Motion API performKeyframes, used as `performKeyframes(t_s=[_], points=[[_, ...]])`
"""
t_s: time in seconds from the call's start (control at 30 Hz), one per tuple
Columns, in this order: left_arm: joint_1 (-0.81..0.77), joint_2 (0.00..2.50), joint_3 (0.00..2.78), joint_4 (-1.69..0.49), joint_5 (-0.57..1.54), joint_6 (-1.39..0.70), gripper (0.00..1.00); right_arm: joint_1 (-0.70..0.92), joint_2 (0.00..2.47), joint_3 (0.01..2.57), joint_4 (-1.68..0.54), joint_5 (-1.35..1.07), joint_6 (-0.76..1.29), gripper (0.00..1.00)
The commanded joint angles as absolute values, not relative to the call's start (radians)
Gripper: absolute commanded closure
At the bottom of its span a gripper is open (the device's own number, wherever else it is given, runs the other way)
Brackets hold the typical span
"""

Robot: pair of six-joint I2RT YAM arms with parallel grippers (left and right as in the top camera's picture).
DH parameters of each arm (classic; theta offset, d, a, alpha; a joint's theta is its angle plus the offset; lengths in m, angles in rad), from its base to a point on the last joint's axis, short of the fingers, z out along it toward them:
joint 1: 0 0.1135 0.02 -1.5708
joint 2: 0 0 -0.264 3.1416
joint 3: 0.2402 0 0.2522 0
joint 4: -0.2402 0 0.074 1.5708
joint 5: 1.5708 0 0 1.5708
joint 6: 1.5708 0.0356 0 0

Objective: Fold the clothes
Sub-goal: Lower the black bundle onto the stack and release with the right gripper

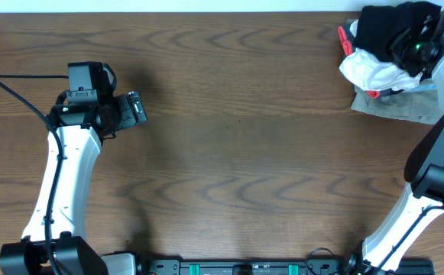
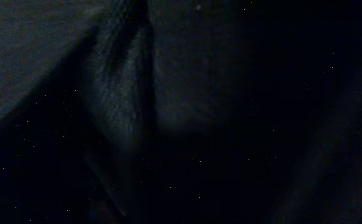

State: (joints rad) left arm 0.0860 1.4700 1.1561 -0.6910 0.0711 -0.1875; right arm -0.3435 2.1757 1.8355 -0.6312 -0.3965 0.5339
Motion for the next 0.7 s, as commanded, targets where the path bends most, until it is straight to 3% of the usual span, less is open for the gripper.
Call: performKeyframes(t_s=[0.0,0.13,0.27,0.43,0.67], points=[[0.088,1.486,1.162,-0.689,0.059,-0.197,0.02,-0.341,2.155,1.852,-0.711,-0.559,0.368,0.93],[0.088,1.495,1.162,-0.689,0.059,-0.197,0.02,-0.341,2.106,1.852,-0.781,-0.583,0.300,0.82],[0.088,1.498,1.162,-0.689,0.059,-0.197,0.02,-0.343,2.037,1.852,-0.806,-0.563,0.267,0.44],[0.088,1.498,1.162,-0.689,0.059,-0.197,0.02,-0.353,1.977,1.852,-0.814,-0.521,0.252,0.42],[0.088,1.498,1.162,-0.682,0.059,-0.197,0.02,-0.351,1.918,1.852,-0.797,-0.532,0.071,0.54]])
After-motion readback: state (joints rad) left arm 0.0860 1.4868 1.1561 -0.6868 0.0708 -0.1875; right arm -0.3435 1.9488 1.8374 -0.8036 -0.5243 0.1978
